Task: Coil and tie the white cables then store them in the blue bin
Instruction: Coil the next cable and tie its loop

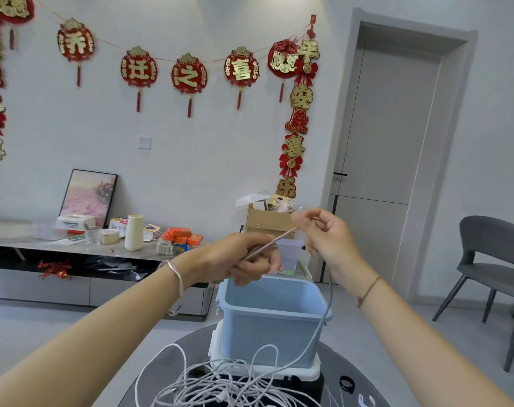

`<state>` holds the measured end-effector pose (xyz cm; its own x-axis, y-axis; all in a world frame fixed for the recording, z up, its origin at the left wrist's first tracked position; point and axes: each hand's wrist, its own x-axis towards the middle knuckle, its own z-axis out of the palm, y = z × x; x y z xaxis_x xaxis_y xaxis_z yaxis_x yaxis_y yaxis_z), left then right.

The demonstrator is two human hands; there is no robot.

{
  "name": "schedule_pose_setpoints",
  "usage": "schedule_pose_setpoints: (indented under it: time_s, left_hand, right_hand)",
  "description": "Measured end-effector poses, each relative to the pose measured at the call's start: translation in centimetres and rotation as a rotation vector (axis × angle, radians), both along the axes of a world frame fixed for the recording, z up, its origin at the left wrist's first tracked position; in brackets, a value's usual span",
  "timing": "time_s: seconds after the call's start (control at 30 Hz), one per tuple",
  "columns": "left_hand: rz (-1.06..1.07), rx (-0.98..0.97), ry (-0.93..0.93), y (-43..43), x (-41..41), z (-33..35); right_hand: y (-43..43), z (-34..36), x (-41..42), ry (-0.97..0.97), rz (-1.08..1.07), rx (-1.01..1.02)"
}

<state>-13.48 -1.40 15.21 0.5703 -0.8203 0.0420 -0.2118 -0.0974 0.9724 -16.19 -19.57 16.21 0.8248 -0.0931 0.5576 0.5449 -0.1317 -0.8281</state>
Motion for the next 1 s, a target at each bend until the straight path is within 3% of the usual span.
schedule_pose_setpoints:
  time_s: [0.1, 0.23, 0.43, 0.53, 0.73, 0.8, 0.9, 1.0]
  left_hand:
    - [-0.178, -0.109, 0.149, -0.7, -1.2, 0.5]
    - [-0.146, -0.413, 0.265, -1.3, -1.8, 1.4]
    - [0.046, -0.946, 0.42, -0.9, 0.2, 3.4]
    - [0.195, -1.051, 0.415, -0.8, 1.9, 4.1]
    - [0.538, -1.041, 0.26, -1.7, 3.7, 4.4]
    - [0.646, -0.929, 0.112, -1.7, 4.0, 4.0]
    - [0.722, -0.64, -0.159, -1.5, 4.4, 2.5]
    - [0.712, -0.384, -0.334, -1.0, 4.7, 0.6]
  right_hand:
    - [0.1, -0.4, 0.5, 0.082, 0.067, 0.136]
    - [1.2, -1.1, 0.7, 0.109, 0.118, 0.148]
    - [2.7, -3.1, 0.2, 0.198, 0.159, -0.111]
    - [3.4, -4.5, 0.2, 0.295, 0.167, -0.322]
    - [4.1, -5.9, -0.2, 0.493, 0.205, -0.751]
    - [4.1, -5.9, -0.6, 0.436, 0.168, -0.847]
    - [4.0, -5.3, -1.1, 0.192, 0.015, -0.923]
    - [3.4, -4.2, -1.4, 0.034, -0.114, -0.879]
